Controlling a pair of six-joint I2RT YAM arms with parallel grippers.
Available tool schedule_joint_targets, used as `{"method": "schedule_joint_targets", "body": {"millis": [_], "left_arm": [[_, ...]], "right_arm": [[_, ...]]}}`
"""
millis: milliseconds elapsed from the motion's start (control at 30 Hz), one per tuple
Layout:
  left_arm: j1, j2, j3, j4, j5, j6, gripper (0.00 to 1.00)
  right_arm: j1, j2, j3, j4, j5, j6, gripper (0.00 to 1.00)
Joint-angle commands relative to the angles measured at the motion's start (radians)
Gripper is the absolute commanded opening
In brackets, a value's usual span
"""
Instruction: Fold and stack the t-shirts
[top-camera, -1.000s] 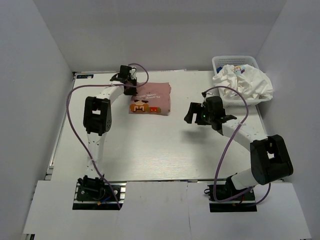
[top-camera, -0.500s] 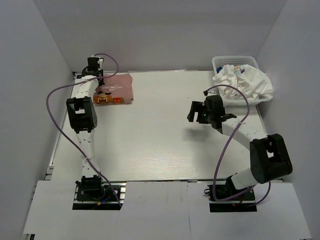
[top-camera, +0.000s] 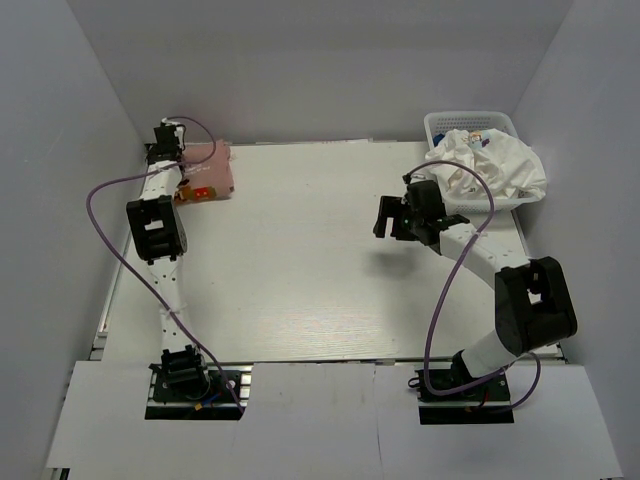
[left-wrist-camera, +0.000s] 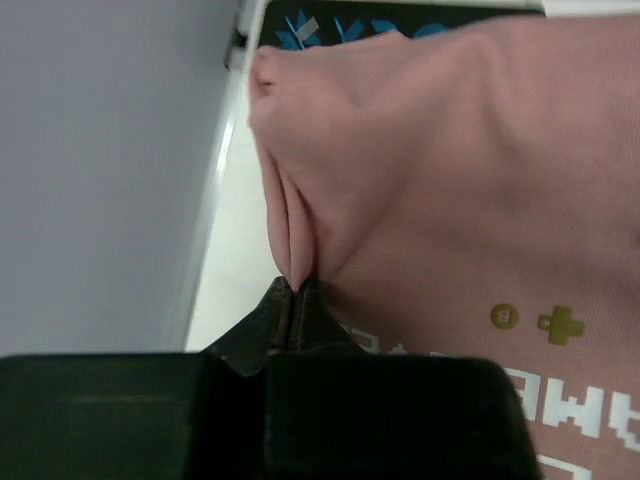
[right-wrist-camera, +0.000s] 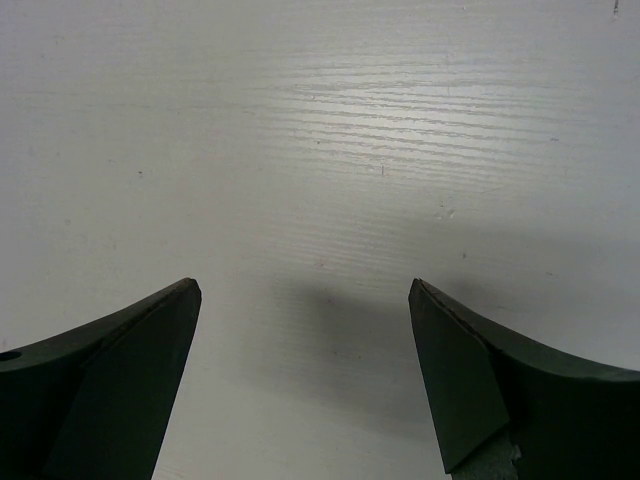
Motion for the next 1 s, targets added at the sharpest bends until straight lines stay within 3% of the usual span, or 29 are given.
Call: {"method": "schedule_joint_targets", "body": {"millis": [0,233,333,400,467,500,700,733,833,933,967], "left_arm": [[0.019,-0.001,0.068,0.105,-0.043,0.048,0.0],[0.028,0.036,0.099,0.263,-0.091,0.129,0.02],[0.028,0.023,0.062,0.284,-0.124,0.12,0.52],[0.028,0.012,0.062,0.285,-0.15,0.12,0.59],[0.028,-0.031,0.042,0.271,-0.203,0.088,0.82],[0.028,-0.051,0.012,0.271,-0.213,0.077,0.98],[-0.009,-0.264,0.002,0.136,-0.191,-0.012,1.0],[-0.009,-0.298,0.022,0.027,-0.14,-0.029,1.0],[-0.021,-0.483,0.019,-0.079,0.085,-0.166,1.0],[-0.045,-0.661,-0.155,-0.091,0.321,-0.3,1.0],[-0.046,-0.785,-0.282,-0.077,0.433,-0.375,1.0]], "right_arm": [[-0.004,0.0,0.055,-0.013,-0.012,-0.006,0.9],[-0.006,0.023,0.075,-0.038,-0.013,0.008,0.9],[-0.002,0.022,0.083,-0.05,-0.013,0.012,0.9],[-0.003,0.017,0.081,-0.052,-0.012,0.015,0.9],[-0.004,0.006,0.082,-0.052,-0.009,0.037,0.9],[-0.002,0.003,0.08,-0.049,-0.004,0.04,0.9],[-0.006,-0.079,0.032,0.043,-0.048,0.086,0.9],[-0.006,-0.114,0.023,0.051,-0.058,0.098,0.9],[-0.006,-0.152,-0.009,0.077,-0.077,0.13,0.9],[-0.003,-0.196,-0.05,0.086,-0.12,0.15,0.9],[-0.004,-0.226,-0.087,0.089,-0.128,0.169,0.9]]}}
